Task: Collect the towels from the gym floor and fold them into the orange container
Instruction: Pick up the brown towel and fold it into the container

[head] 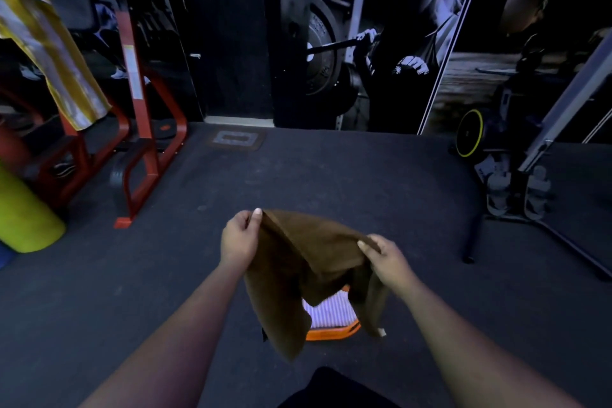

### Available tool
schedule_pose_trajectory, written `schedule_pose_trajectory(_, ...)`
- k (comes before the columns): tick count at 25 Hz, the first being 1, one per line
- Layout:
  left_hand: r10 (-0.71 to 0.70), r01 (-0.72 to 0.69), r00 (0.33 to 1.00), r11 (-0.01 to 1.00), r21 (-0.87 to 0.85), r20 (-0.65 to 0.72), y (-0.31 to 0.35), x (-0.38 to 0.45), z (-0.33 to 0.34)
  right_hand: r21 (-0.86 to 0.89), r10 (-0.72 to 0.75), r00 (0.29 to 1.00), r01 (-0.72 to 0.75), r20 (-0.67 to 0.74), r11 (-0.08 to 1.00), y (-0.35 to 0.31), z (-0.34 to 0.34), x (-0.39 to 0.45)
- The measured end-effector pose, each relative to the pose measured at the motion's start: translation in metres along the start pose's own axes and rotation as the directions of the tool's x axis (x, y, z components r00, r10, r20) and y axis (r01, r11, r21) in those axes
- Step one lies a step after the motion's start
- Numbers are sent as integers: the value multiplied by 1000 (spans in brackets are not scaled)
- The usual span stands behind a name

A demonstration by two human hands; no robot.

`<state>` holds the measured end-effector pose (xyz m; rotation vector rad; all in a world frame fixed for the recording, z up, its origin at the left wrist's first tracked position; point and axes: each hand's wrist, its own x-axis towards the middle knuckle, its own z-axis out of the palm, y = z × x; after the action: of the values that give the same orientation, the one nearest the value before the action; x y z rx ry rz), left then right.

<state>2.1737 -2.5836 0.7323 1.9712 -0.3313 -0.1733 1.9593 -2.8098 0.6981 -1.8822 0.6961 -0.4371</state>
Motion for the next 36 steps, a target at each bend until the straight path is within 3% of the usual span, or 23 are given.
schedule_pose_trajectory(3, 11, -31, 982, 994, 103, 190, -10, -13, 19, 56, -18, 999, 16, 45, 998, -45, 11, 9)
schedule_pose_trajectory(5, 96, -132, 888, 990, 50, 451, -6, -24, 31, 47, -56, 994, 52, 97, 998, -75, 20, 14)
schedule_pose_trajectory(7, 198, -313, 798, 943, 111, 569, 2, -33, 42, 40, -123, 984, 119, 129, 992, -93, 27, 18)
schedule_pose_trajectory(9, 313, -414, 813, 904, 108, 490, 7, -35, 51, 65, -144, 981, 136, 128, 989, -103, 29, 20)
schedule_pose_trajectory(12, 221, -199, 918, 975, -98, 329, 20, -28, 49, 128, -93, 980, 71, 176, 989, -99, 15, 19)
schedule_pose_trajectory(13, 167, -116, 928, 979, -168, 333, 23, -27, 46, 64, -74, 968, 61, 241, 996, -93, 7, 18)
schedule_pose_trajectory(15, 52, 71, 930, 946, -317, 363, 34, -29, 39, -342, -13, 927, 151, 376, 928, -74, -7, 17)
schedule_pose_trajectory(17, -73, 211, 942, 889, -406, 328, 37, -28, 36, -648, 30, 934, 222, 355, 729, -52, -16, 14)
schedule_pose_trajectory(18, -109, 219, 952, 895, -388, 288, 36, -25, 33, -644, 14, 956, 187, 294, 742, -42, -20, 12)
schedule_pose_trajectory(19, -100, 191, 952, 931, -310, 289, 33, -22, 29, -567, 3, 975, 127, 222, 814, -36, -23, 10)
schedule_pose_trajectory(21, -49, 19, 873, 998, 67, 486, 26, -19, 25, -330, 15, 996, 14, 87, 944, -30, -28, 11)
schedule_pose_trajectory(22, -73, -132, 821, 941, 313, 566, 24, -21, 25, -247, 15, 999, -5, 37, 969, -32, -27, 14)
schedule_pose_trajectory(23, -89, -262, 811, 829, 494, 578, 22, -26, 29, -215, 11, 1000, -10, 4, 977, -36, -24, 16)
schedule_pose_trajectory(25, 11, -389, 850, 688, 613, 527, 20, -34, 42, -246, -13, 1000, 6, -27, 969, -52, -17, 21)
schedule_pose_trajectory(27, 156, -443, 857, 708, 550, 490, 17, -34, 45, -349, -14, 999, -3, -46, 937, -65, -18, 23)
schedule_pose_trajectory(32, 278, -444, 878, 778, 445, 390, -1, -2, 2, -575, 84, 993, -117, -85, 810, -62, -37, 28)
schedule_pose_trajectory(34, 284, -354, 922, 893, 278, 262, -5, 10, -9, -612, 103, 992, -123, -68, 781, -64, -35, 30)
schedule_pose_trajectory(36, 155, -154, 966, 988, -22, 207, -4, 14, -11, -673, 81, 996, -86, -39, 735, -66, -31, 31)
